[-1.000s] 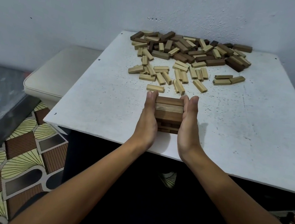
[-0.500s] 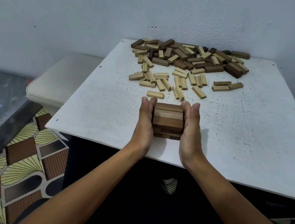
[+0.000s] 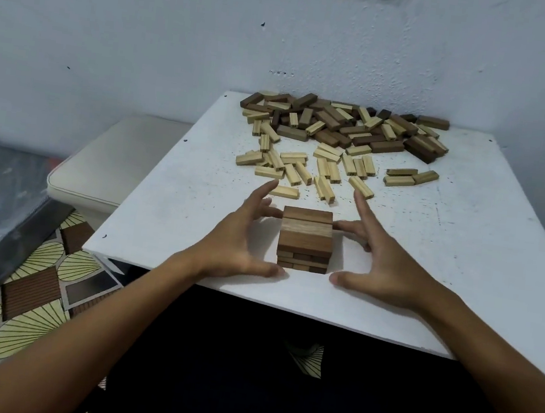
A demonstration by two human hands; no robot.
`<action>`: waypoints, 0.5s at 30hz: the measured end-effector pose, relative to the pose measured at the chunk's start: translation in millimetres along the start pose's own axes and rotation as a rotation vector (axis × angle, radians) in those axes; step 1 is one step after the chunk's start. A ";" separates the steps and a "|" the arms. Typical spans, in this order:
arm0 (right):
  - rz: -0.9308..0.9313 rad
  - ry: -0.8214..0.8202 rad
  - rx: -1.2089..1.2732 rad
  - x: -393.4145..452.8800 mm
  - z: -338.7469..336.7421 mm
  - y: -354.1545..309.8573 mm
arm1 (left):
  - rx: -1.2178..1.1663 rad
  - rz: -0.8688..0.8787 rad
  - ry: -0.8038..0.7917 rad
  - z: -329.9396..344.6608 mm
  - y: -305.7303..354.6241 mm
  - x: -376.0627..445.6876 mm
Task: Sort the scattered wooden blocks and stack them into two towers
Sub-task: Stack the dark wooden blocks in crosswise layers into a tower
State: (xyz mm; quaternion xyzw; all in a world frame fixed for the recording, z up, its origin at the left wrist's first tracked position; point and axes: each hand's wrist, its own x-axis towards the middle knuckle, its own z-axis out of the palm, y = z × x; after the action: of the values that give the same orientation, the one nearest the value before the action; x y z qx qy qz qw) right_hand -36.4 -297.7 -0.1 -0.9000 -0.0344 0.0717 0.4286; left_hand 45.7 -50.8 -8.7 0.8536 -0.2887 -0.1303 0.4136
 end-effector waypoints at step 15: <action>-0.025 0.049 0.013 19.6 7.6 6.7 | -0.024 0.021 0.002 0.8 -3.8 12.1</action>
State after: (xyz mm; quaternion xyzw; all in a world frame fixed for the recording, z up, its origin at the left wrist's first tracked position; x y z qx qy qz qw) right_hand -18.2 -293.7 -12.1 -0.8982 -0.0349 0.0443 0.4359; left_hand 56.5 -56.7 -12.0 0.8457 -0.2955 -0.1287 0.4252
